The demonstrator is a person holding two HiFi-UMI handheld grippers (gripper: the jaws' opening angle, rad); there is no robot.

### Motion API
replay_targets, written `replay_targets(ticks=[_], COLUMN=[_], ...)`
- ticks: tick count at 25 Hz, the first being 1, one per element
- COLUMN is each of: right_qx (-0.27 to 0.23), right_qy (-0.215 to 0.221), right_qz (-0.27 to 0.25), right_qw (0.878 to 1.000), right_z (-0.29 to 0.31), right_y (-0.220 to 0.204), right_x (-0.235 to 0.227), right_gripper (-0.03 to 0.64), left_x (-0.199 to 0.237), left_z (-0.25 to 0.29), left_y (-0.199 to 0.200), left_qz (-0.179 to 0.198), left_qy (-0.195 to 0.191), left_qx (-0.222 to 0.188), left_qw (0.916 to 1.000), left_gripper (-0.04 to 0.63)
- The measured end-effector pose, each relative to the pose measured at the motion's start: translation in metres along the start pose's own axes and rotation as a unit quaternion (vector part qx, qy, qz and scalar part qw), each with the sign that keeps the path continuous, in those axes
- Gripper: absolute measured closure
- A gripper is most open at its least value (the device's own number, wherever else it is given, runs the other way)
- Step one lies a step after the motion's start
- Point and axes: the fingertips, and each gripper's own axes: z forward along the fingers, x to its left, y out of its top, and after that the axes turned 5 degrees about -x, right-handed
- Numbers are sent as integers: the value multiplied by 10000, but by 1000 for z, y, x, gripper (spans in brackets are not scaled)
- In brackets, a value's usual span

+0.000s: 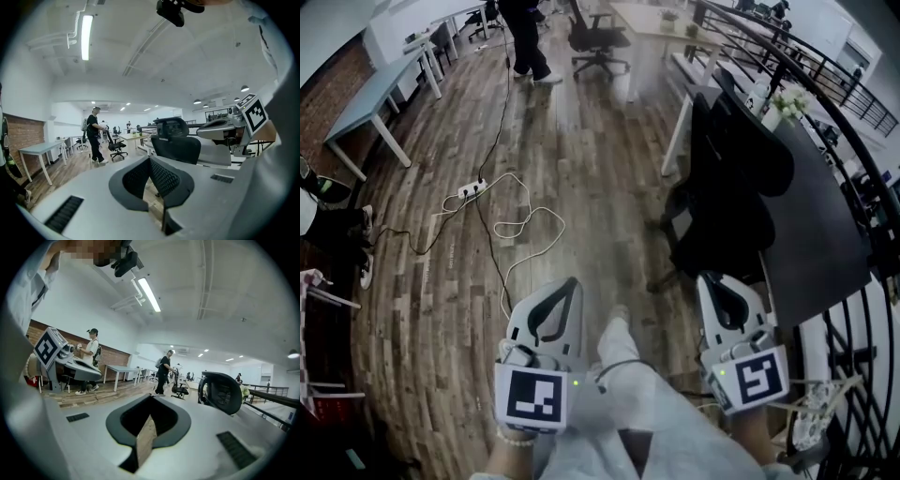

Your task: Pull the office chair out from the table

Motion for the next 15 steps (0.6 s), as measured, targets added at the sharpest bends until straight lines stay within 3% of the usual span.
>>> replay_targets(ticks=[5, 15], right_qx=[-95, -183], right_qy=[160, 553], right_qz=[230, 123], right_qw=[9996, 9982], right_z=[31, 108], right_y=[4, 3], right_x=[3, -21], right_gripper=[612, 612], left_x=[11, 48], left_z=[15, 88], left_y=[1, 10], left_qz=[39, -20], left_qy=[10, 159], left_qx=[-52, -101], left_qw=[10000, 9998], left_gripper=[586, 586])
